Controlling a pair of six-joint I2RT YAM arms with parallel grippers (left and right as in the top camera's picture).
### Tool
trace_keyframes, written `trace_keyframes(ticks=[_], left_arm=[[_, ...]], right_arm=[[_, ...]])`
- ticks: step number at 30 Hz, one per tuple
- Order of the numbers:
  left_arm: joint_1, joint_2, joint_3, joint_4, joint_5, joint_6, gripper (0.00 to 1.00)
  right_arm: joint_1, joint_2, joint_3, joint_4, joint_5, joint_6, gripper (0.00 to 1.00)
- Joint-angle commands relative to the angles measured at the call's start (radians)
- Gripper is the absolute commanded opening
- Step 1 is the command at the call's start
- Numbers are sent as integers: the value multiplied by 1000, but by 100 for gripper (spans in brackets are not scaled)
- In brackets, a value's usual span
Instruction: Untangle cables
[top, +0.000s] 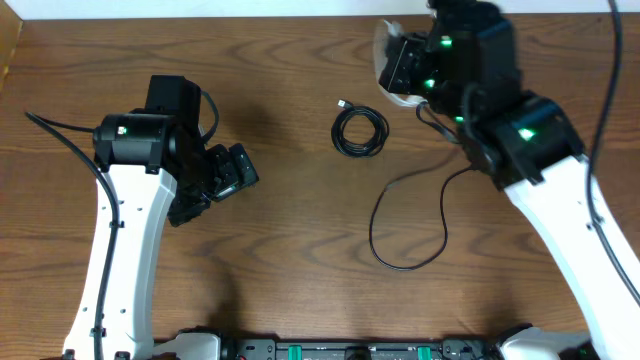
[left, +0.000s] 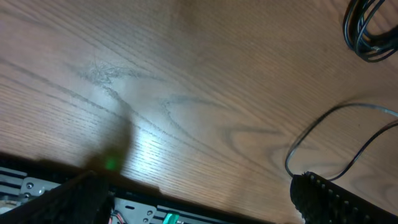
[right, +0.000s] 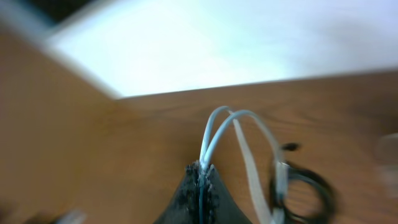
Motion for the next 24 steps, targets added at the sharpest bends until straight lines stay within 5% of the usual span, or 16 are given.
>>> trace_keyframes(ticks=[1,4,6,8,17,24], left_arm=[[4,0,2,-3,-10,-9,99],[4,0,2,-3,-10,-9,99],[4,0,2,-3,-10,-9,99],[4,0,2,-3,-10,-9,99],[4,0,2,-3,-10,-9,99],[4,0,2,-3,-10,-9,99]], right_arm=[[-7,-60,10,-2,-115,-116,2],[-7,-48,10,-201,532,97,1],[-7,-41,10,-311,675,227,4],[-7,-40,10,-352,661,239,1],[-6,-41,10,-264,-11,19,9],[-5,-41,10,-285,-10,18,2]])
